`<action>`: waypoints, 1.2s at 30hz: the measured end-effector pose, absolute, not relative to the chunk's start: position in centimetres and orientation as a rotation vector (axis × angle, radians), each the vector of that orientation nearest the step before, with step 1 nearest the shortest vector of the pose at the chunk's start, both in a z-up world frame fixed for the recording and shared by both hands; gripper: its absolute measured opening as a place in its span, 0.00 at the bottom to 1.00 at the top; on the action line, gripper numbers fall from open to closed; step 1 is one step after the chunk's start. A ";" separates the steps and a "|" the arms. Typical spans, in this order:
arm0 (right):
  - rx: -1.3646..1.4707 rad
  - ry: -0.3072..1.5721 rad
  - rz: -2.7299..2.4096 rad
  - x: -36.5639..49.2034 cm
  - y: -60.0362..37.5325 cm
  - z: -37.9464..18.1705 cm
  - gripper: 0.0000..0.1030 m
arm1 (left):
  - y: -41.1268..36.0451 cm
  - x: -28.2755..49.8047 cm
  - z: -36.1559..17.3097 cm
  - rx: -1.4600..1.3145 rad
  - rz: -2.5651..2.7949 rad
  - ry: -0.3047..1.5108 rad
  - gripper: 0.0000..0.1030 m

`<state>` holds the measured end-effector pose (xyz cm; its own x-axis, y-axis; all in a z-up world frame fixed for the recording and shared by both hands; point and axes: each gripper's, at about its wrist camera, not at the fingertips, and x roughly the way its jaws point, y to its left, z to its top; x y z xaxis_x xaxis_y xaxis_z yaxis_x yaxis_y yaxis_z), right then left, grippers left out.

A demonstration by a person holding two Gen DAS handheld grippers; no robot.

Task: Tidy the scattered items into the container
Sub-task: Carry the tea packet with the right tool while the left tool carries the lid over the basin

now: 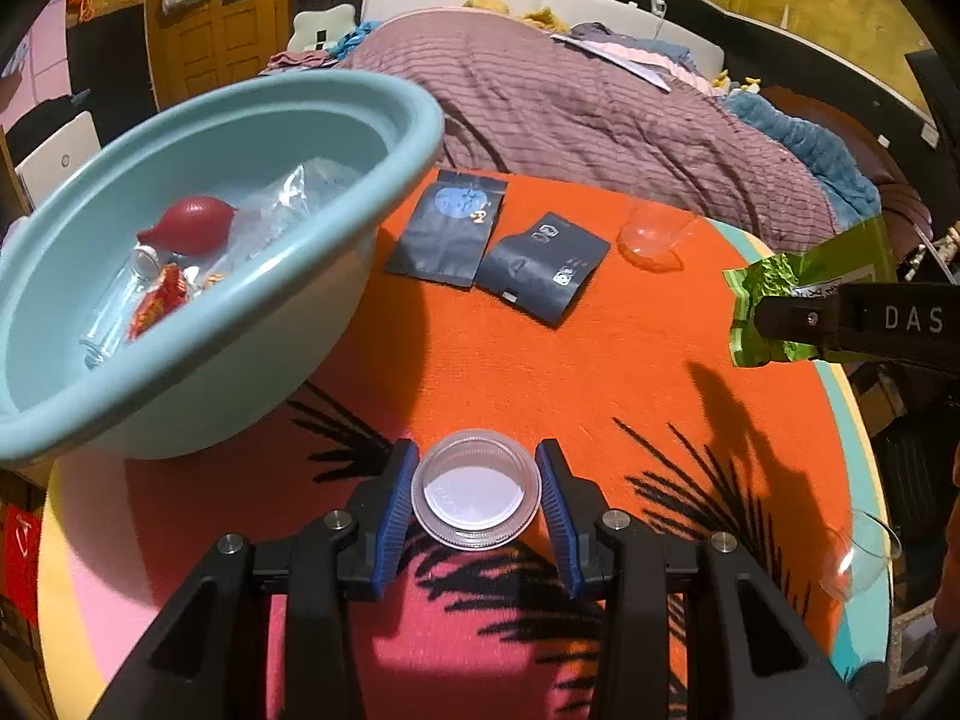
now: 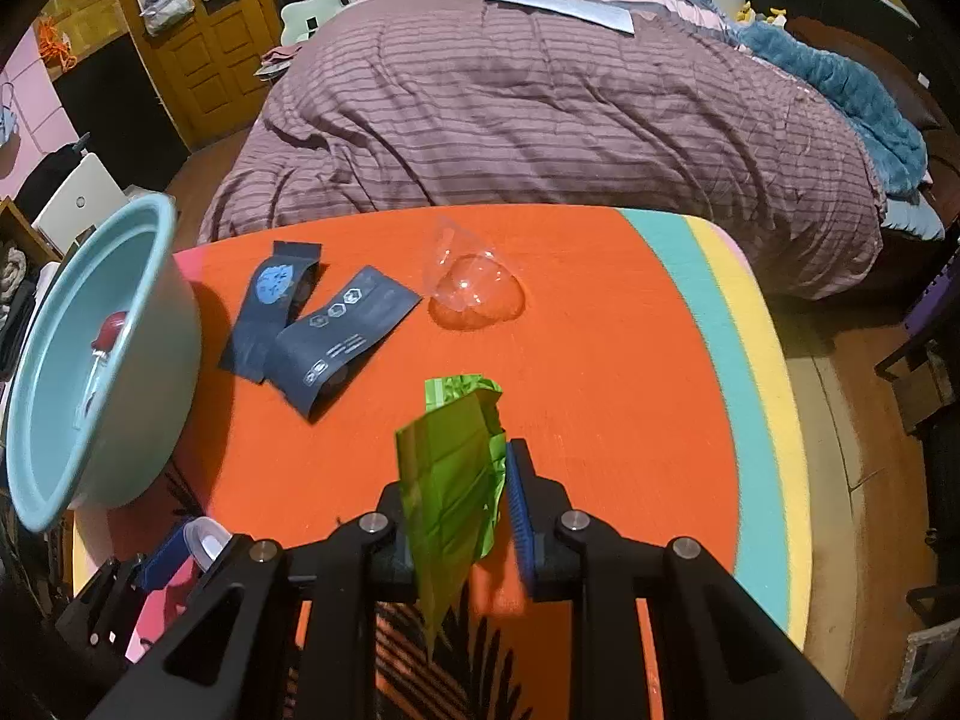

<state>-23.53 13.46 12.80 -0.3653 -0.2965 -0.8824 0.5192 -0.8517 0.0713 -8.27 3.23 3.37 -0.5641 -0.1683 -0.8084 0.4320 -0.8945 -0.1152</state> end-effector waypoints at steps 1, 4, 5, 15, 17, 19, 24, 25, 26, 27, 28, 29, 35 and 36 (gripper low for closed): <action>1.368 0.307 -2.234 -23.1 13.5 13.1 0.22 | 3.4 -8.1 3.6 1.230 -2.478 0.427 0.43; 1.347 0.329 -2.245 -22.1 13.7 13.7 0.22 | 3.7 -7.4 4.4 1.221 -2.502 0.417 0.43; 1.341 0.333 -2.247 -21.8 13.7 13.9 0.22 | 3.8 -7.1 4.7 1.215 -2.511 0.411 0.43; 1.291 0.372 -2.254 -19.1 14.5 16.0 0.22 | 3.7 -5.8 7.7 1.146 -2.569 0.389 0.43; 1.272 0.372 -2.259 -18.5 14.6 16.7 0.22 | 3.7 -5.7 8.3 1.135 -2.580 0.390 0.43; 1.249 0.370 -2.261 -17.8 14.6 17.4 0.22 | 3.6 -5.6 9.0 1.122 -2.589 0.393 0.43; 1.193 0.380 -2.255 -16.6 14.0 19.0 0.22 | 2.8 -4.8 11.9 1.023 -2.603 0.395 0.43; 1.182 0.382 -2.255 -16.5 13.8 19.4 0.22 | 2.6 -4.7 12.4 1.007 -2.608 0.388 0.43; 1.171 0.381 -2.255 -16.4 13.7 19.7 0.22 | 2.3 -4.7 12.9 0.993 -2.610 0.381 0.43; 1.164 0.376 -2.254 -16.4 13.6 20.0 0.22 | 2.0 -4.7 13.3 0.980 -2.609 0.382 0.43; 1.158 0.372 -2.252 -16.4 13.4 20.3 0.22 | 1.6 -4.8 13.7 0.968 -2.607 0.381 0.43; 1.149 0.370 -2.251 -16.4 13.2 20.6 0.22 | 1.2 -4.8 14.1 0.954 -2.606 0.379 0.43; 1.094 0.374 -2.227 -16.1 11.0 21.9 0.22 | -2.1 -4.8 15.8 0.885 -2.576 0.385 0.43; 1.085 0.369 -2.220 -16.1 10.6 22.1 0.22 | -2.6 -4.8 15.8 0.883 -2.567 0.387 0.43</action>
